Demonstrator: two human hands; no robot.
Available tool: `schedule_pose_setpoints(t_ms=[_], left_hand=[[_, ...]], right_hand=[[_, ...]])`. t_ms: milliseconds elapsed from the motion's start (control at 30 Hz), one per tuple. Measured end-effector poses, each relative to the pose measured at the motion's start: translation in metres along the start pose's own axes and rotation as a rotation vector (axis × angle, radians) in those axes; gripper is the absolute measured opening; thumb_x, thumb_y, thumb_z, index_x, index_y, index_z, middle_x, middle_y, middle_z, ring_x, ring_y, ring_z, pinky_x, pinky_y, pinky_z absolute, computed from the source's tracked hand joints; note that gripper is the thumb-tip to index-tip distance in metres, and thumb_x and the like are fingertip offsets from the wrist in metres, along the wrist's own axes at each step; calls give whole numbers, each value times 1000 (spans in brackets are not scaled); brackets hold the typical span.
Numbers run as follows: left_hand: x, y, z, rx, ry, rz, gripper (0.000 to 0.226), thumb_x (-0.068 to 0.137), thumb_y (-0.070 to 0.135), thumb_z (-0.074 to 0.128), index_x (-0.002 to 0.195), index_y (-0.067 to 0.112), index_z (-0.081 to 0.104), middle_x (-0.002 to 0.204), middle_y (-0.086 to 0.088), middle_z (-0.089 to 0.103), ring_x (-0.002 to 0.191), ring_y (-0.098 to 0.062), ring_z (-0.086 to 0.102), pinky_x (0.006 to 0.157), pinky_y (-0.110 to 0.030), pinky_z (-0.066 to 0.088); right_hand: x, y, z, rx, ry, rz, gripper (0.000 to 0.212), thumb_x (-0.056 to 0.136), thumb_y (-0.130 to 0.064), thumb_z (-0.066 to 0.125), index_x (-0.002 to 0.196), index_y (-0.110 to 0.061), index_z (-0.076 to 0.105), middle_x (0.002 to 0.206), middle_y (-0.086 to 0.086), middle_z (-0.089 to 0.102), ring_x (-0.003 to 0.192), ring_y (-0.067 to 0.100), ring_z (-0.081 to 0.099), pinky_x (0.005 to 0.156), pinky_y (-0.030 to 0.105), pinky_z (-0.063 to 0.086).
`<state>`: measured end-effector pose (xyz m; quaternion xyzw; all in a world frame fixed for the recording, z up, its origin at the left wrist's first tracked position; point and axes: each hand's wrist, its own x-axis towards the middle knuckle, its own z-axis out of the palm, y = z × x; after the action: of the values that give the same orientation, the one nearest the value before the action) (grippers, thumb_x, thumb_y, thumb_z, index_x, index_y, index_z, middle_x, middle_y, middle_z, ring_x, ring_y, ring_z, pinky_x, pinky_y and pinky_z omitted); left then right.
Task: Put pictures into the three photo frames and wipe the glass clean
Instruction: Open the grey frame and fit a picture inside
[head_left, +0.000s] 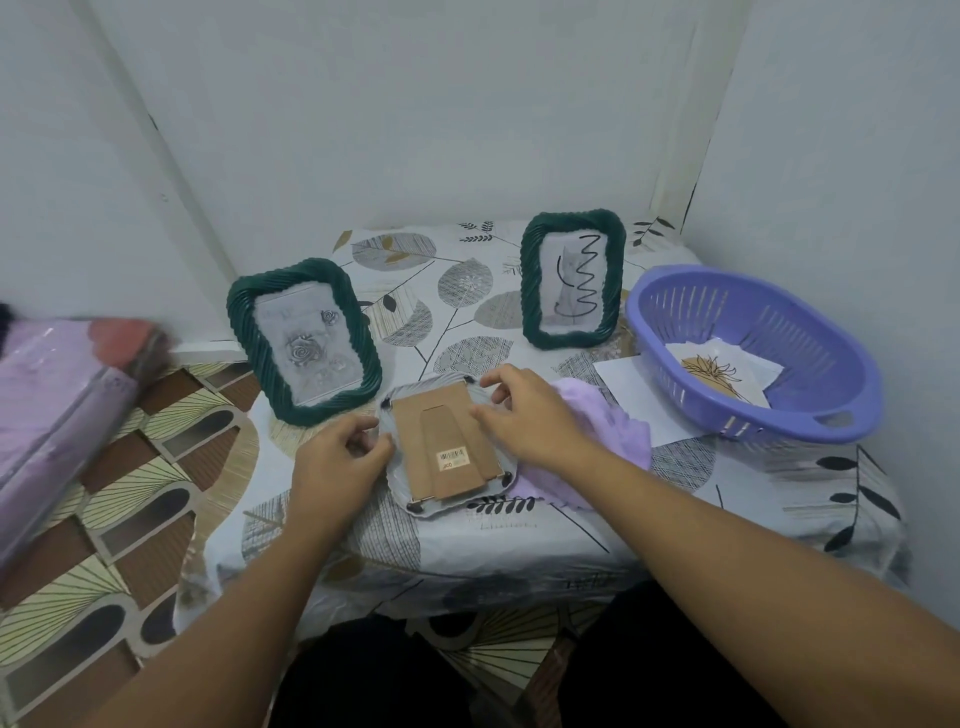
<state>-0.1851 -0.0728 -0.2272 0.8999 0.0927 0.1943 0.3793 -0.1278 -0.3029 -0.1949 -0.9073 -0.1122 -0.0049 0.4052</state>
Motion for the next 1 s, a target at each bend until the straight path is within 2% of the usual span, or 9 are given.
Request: schedule_pose_setpoints(t_ms=[67,200,300,367,500,633,767,900,1000], left_hand=[[0,0,0,-9,6,-8,21,85,26,76,105,22,76,80,16,67,80,2,61,77,-26,49],[1,-1,0,-15,15,-4,21,84,27,77,104,22,77,80,17,67,80,2,62,78,-27,51],[1,-3,1,-20,16,1,22,84,28,77,106,22,77,80,16,68,81,3,62,76,-21,49],[2,-3,0,-27,13,-8,23,84,28,77,106,22,77,81,15,68,81,3,62,77,-24,51],[2,-5,1,-27,13,-20,22,84,30,77,105,23,77,78,15,69,78,4,62,74,-20,48],[2,-5,1,-28,17,-29,21,83,31,77,103,24,78,77,14,70,77,4,63,74,-23,51],[2,-5,0,-19,27,-23,23,82,31,77,104,23,79,79,14,70,79,3,63,75,-25,51],[1,-4,0,-22,26,-28,23,82,32,77,104,24,78,79,14,70,79,3,63,73,-23,49],[1,-3,-1,-44,38,-56,23,84,34,75,105,25,76,79,13,69,79,0,63,75,-28,52]], right_hand=[[5,-14,6,-59,2,-42,32,93,-42,66,119,-24,58,101,-8,63,94,13,57,83,34,49],[10,-33,22,-292,-138,-21,48,90,-60,59,117,-22,49,107,0,64,97,24,60,77,38,49],[10,-38,31,-414,-128,-38,62,84,-70,59,118,-20,45,112,3,65,102,29,63,74,37,47],[10,-41,34,-449,-122,-43,70,80,-73,61,120,-19,43,113,3,65,104,29,64,72,37,45],[10,-46,37,-499,-150,-32,68,80,-65,67,123,-18,43,120,6,64,111,32,62,77,39,46],[11,-49,36,-427,-158,18,64,74,-51,72,120,-19,42,108,5,64,102,32,63,71,35,43],[11,-50,30,-323,-123,39,70,65,-53,71,123,-22,45,105,3,65,96,30,64,75,37,52],[9,-48,26,-303,-137,41,68,70,-54,71,126,-23,48,107,2,67,97,28,64,79,37,54],[9,-49,22,-267,-101,35,61,72,-54,69,123,-24,54,107,0,68,97,26,65,81,38,55]])
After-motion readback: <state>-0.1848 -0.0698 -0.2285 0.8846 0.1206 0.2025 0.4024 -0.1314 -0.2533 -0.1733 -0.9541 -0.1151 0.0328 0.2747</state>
